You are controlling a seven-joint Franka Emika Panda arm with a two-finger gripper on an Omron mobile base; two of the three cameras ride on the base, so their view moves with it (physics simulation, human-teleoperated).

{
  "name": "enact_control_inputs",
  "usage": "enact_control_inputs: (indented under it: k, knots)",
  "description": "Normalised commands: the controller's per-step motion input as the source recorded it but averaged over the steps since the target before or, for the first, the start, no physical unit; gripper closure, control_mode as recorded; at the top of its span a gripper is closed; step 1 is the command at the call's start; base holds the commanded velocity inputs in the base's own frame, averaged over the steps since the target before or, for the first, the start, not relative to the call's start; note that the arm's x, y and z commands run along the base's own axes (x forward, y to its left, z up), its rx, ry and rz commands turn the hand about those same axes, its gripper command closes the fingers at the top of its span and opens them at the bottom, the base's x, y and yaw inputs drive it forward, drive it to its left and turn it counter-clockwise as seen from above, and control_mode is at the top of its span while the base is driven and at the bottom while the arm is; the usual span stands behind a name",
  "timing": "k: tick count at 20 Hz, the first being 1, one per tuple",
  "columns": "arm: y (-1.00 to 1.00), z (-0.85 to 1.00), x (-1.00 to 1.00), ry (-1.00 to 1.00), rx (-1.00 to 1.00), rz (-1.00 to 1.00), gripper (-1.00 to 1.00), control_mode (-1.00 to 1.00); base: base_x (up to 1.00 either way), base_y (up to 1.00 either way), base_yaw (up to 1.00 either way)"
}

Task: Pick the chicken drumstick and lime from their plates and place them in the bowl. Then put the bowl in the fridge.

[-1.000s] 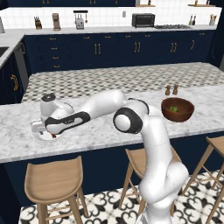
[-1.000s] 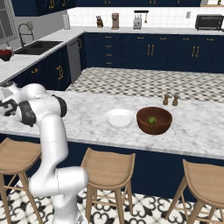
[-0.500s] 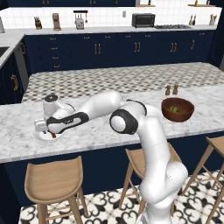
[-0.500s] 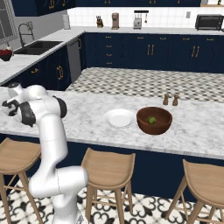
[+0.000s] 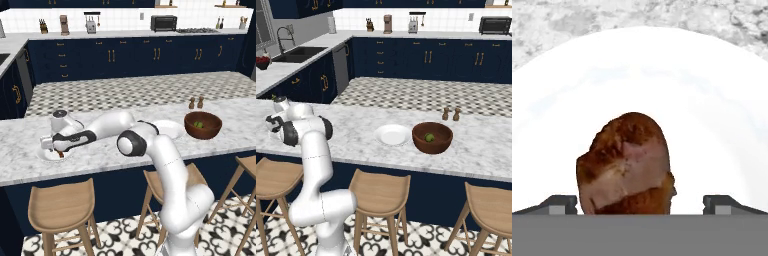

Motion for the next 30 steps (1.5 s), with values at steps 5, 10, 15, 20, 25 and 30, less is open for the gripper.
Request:
enact_control_inputs:
  k: [5, 10, 15, 20, 25, 30]
  knots:
    - [0.32, -0.23, 0.17, 0.02, 0.00, 0.00, -1.00, -1.00, 0.00, 0.00, 0.00]
    - [-0.02, -0.50, -0.08, 0.07, -0.02, 0.00, 1.00, -1.00, 0.00, 0.00, 0.00]
    - [-0.24, -0.33, -0.32, -0.01, 0.00, 0.02, 1.00, -1.00, 0.00, 0.00, 0.00]
    - [-0.33, 0.27, -0.66, -0.02, 0.00, 0.02, 1.00, -1.00, 0.00, 0.00, 0.00]
    - [-0.75, 0.51, -1.00, -0.04, 0.00, 0.00, 1.00, -1.00, 0.00, 0.00, 0.00]
    - [-1.00, 0.48, -0.79, -0.06, 0.02, 0.00, 1.00, -1.00, 0.00, 0.00, 0.00]
